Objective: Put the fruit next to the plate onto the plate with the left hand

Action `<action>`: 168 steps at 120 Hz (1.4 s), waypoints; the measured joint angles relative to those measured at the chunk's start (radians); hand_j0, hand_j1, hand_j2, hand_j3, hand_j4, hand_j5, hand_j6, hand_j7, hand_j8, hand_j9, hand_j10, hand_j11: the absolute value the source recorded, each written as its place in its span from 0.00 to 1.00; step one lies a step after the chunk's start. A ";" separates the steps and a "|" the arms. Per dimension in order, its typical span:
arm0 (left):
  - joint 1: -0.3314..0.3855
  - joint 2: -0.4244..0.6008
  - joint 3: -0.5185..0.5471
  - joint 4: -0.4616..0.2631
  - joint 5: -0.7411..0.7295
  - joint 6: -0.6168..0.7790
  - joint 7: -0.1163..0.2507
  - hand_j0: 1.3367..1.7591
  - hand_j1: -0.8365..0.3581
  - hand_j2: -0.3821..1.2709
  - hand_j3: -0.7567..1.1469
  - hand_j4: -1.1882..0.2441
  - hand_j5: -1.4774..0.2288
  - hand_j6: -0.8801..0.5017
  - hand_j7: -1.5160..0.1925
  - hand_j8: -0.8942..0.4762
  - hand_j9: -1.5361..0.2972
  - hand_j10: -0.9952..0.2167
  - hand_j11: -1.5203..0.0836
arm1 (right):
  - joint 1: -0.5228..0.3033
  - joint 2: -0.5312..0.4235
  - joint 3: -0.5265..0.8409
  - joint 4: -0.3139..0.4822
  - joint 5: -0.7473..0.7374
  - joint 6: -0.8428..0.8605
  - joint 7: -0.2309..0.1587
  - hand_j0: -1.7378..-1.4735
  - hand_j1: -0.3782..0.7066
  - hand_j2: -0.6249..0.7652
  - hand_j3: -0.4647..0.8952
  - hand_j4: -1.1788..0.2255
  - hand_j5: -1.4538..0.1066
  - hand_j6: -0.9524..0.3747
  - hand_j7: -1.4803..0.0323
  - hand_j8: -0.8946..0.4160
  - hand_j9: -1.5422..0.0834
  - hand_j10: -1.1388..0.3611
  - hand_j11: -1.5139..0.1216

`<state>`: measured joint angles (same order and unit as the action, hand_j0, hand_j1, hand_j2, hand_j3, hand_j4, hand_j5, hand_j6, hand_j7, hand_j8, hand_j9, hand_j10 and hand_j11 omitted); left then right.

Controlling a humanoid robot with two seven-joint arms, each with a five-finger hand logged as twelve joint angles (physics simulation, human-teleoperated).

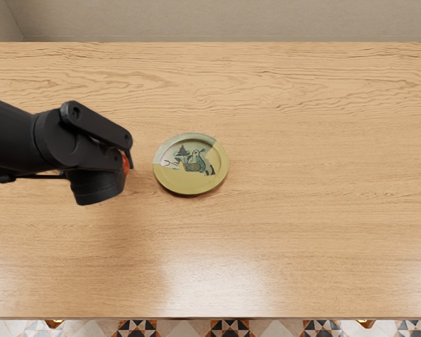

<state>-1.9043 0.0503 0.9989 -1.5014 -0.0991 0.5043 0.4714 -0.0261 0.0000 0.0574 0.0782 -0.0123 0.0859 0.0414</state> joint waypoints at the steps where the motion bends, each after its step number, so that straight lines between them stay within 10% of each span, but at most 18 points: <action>1: -0.004 0.002 0.000 -0.001 -0.001 0.000 0.000 0.74 0.34 0.41 0.40 0.38 0.33 0.43 0.36 0.45 0.34 0.30 0.37 | 0.000 0.000 0.000 0.000 0.000 0.000 0.000 0.30 0.07 0.44 0.34 0.81 0.90 0.69 0.95 0.65 0.92 0.73 0.90; 62: -0.124 0.017 -0.065 -0.026 -0.006 -0.037 -0.001 0.75 0.41 0.37 0.40 0.35 0.31 0.40 0.35 0.41 0.33 0.26 0.37 | 0.000 0.000 0.000 0.000 0.000 0.000 0.000 0.30 0.07 0.44 0.34 0.81 0.90 0.69 0.95 0.65 0.92 0.73 0.90; 168: -0.070 -0.050 -0.219 0.130 -0.008 -0.109 0.033 0.74 0.41 0.38 0.40 0.35 0.31 0.40 0.35 0.41 0.33 0.26 0.37 | 0.000 0.000 0.000 0.000 0.000 0.000 0.000 0.30 0.07 0.44 0.34 0.81 0.90 0.69 0.95 0.65 0.92 0.73 0.90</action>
<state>-1.9740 0.0000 0.7796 -1.3715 -0.1069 0.3956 0.5042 -0.0261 0.0000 0.0574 0.0782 -0.0123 0.0859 0.0414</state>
